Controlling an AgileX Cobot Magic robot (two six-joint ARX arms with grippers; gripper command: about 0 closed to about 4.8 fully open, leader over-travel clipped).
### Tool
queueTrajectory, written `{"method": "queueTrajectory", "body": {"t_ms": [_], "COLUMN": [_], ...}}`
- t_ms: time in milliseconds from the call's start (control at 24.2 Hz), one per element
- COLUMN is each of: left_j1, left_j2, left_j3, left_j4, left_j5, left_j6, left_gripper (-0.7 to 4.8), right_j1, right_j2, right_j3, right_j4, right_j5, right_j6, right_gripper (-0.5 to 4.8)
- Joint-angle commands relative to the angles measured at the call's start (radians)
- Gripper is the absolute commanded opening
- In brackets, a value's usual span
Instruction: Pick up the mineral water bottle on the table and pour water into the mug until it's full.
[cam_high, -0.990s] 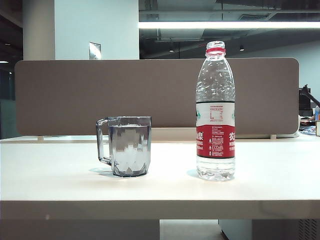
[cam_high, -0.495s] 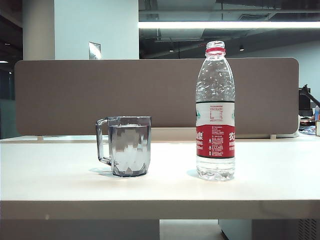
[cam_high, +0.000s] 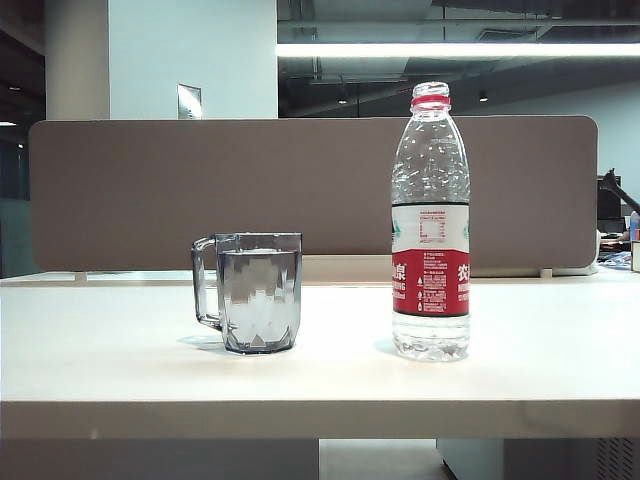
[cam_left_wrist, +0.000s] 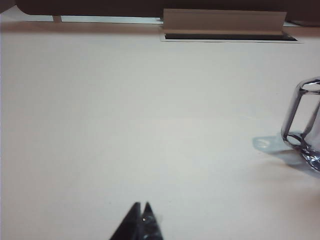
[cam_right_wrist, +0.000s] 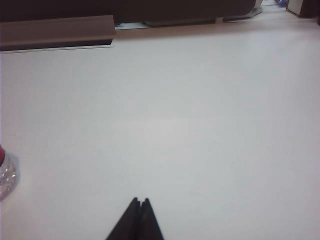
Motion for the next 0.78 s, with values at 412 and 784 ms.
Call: {"method": "queueTrajectory", "body": {"t_ms": [412, 784], "left_j1": [0.003, 0.003], "left_j2": [0.0, 0.0], "left_j3": [0.002, 0.002], "left_j4": [-0.006, -0.006], "left_j5": [0.0, 0.0], "left_j6": [0.001, 0.001], "left_gripper": [-0.05, -0.05], "right_j1": [-0.075, -0.038], "right_j2": [-0.001, -0.001], "right_j3": [-0.007, -0.007], "right_j4": [0.005, -0.003], "right_j5": [-0.047, -0.119], "right_j6": [-0.066, -0.151], "right_gripper": [0.13, 0.13]}}
